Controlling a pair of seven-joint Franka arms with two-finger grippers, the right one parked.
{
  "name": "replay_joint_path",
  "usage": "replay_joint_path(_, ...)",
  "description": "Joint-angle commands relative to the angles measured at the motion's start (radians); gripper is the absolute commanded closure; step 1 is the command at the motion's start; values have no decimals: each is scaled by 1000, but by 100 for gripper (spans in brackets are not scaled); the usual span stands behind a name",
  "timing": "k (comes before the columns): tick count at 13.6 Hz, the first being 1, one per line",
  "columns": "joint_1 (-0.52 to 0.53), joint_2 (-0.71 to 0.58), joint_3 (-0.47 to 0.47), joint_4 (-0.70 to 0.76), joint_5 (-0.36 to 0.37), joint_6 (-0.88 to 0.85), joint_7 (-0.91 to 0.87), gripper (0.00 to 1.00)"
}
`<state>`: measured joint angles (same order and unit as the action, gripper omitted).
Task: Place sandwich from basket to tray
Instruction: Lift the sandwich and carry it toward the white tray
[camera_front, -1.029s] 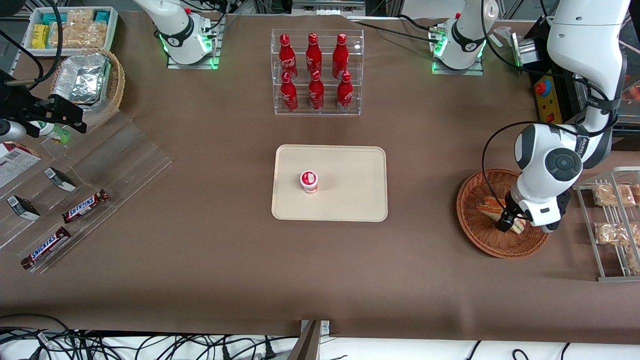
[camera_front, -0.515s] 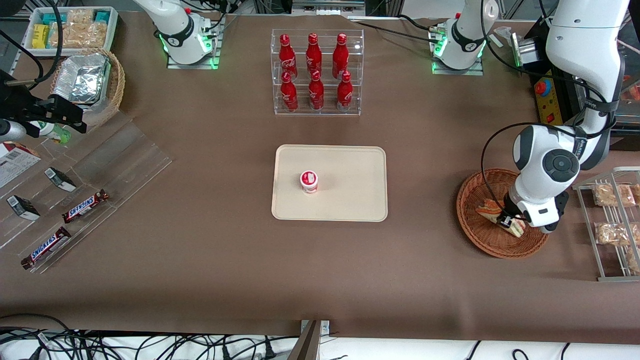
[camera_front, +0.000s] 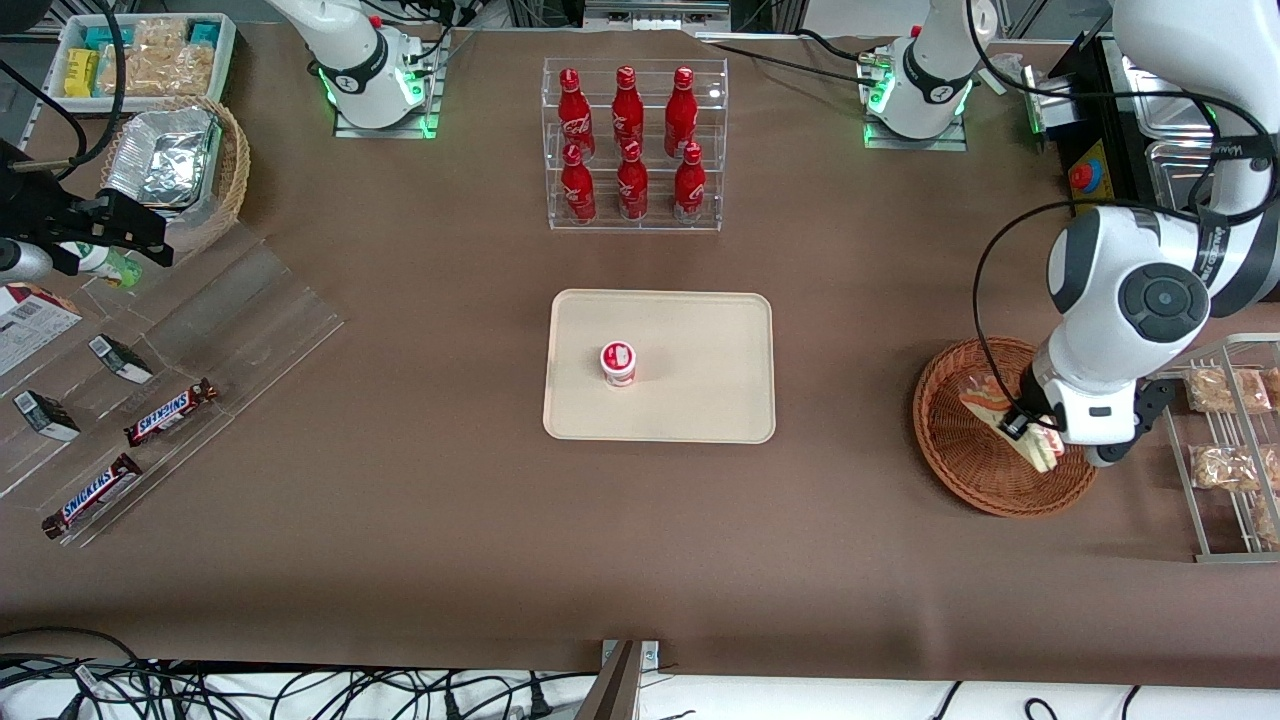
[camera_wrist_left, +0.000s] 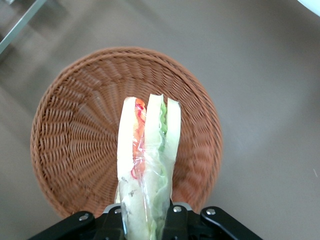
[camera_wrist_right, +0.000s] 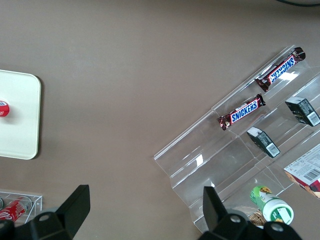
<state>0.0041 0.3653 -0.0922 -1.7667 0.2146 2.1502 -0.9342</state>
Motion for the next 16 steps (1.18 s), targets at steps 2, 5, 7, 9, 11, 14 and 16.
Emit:
replay_joint_path(2,7,-5,-98,82,6,-140,173,100)
replay_joint_path(5,7,-5,-162,179,-58,-255,279,100)
replay_joint_path(7,5,-3,-204,231,-89,-332,378,100)
replay_joint_path(9,-3,-3,-228,262,-136,-378,495,100)
replay_joint_path(11,-3,-3,-273,263,-172,-400,572,100)
replay_joint_path(14,-15,10,-345,260,-173,-401,571,100)
replay_joint_path(16,-42,30,-362,253,-176,-388,528,100)
